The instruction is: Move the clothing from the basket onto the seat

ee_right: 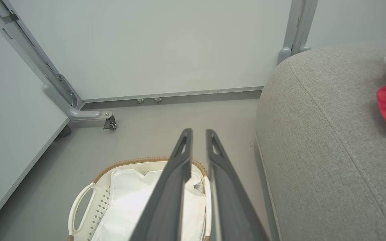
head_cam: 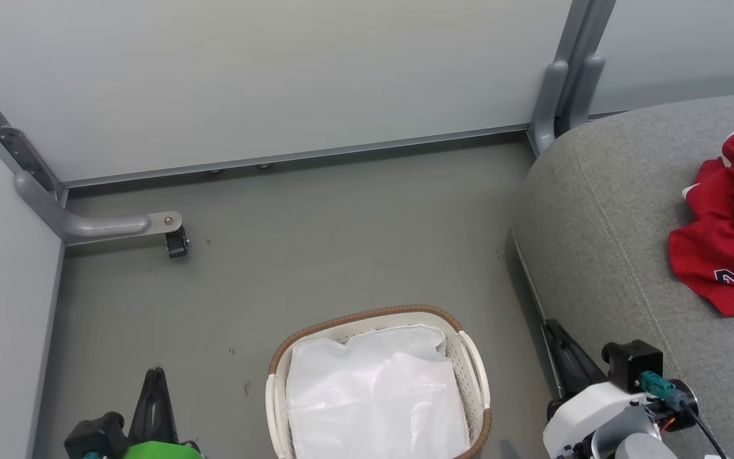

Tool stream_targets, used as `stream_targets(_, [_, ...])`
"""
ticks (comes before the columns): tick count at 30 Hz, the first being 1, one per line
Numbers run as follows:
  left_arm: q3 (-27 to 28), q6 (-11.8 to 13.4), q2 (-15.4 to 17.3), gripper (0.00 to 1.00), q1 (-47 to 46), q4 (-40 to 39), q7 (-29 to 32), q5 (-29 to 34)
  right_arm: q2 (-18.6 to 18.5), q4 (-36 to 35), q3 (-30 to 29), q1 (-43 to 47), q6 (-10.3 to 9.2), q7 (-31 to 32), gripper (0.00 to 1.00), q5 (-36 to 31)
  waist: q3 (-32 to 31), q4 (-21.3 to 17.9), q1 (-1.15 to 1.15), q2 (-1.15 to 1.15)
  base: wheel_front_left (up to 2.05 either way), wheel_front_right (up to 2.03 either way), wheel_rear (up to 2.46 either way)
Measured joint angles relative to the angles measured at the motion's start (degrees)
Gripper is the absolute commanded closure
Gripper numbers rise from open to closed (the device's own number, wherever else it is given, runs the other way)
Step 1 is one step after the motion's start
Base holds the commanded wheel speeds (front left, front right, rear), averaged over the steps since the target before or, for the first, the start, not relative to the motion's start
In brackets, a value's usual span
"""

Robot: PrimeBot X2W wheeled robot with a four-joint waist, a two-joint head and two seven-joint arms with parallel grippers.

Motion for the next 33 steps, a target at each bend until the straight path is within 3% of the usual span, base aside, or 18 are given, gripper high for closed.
stream_targets(33, [2.38, -1.78, -0.1, 1.0, -1.85, -1.98, 8.53, -28.81, 0.6, -3.68, -5.99, 0.83, 0.0, 8.34, 1.0, 29.86, -0.91, -0.17, 0.0, 0.0, 0.0, 0.0, 0.0])
